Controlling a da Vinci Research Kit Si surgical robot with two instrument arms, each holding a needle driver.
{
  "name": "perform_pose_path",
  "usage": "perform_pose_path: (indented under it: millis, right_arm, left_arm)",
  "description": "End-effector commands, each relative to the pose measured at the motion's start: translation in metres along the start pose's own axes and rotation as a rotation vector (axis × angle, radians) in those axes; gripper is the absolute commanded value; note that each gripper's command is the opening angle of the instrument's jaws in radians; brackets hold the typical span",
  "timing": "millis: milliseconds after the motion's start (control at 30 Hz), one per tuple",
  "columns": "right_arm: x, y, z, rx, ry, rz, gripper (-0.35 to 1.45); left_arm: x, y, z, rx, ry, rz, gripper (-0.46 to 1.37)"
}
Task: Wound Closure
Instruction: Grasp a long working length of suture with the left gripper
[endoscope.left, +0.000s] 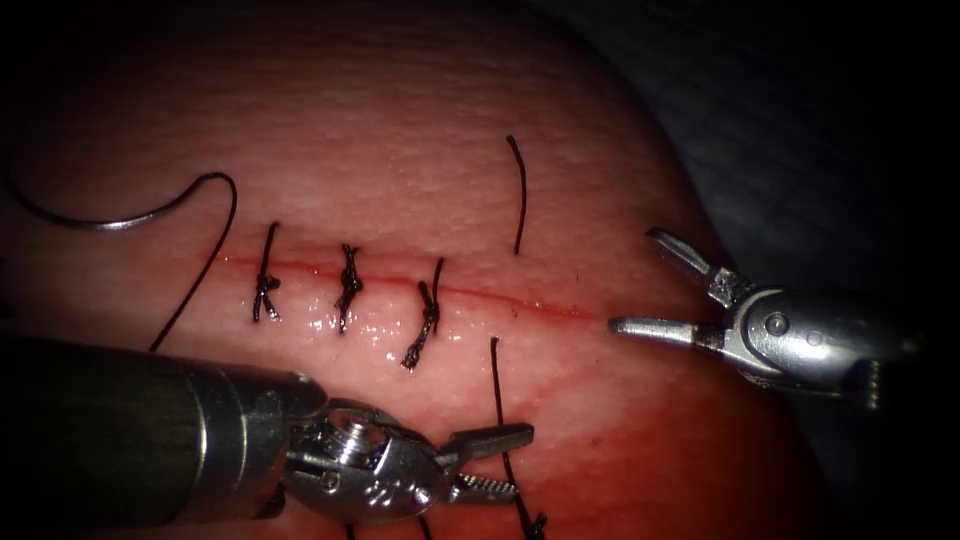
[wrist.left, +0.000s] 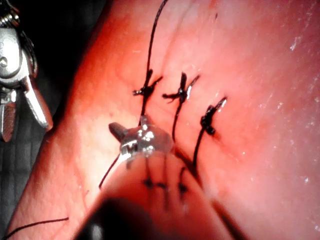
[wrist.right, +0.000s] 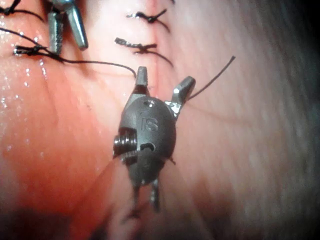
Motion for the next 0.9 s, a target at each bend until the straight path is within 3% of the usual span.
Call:
perform_pose_path:
  millis: [33, 500, 767, 900]
  right_arm:
    - [0.0, 0.0, 0.0, 0.003, -0.002, 0.0, 0.89]
    - [0.0, 0.0, 0.0, 0.004, -0.001, 0.0, 0.85]
    - [0.0, -0.0001, 0.0, 0.006, 0.0, 0.0, 0.85]
    - [0.0, -0.0001, 0.0, 0.006, 0.0, 0.0, 0.85]
  left_arm:
    - [0.0, 0.0001, -0.0002, -0.004, 0.001, 0.002, 0.23]
    - [-0.0001, 0.0029, 0.0013, -0.047, 0.0, 0.02, 0.32]
    - [0.0003, 0.0018, 0.0023, -0.037, 0.005, 0.006, 0.43]
    - [0.0005, 0.0014, 0.0031, -0.022, 0.008, -0.003, 0.32]
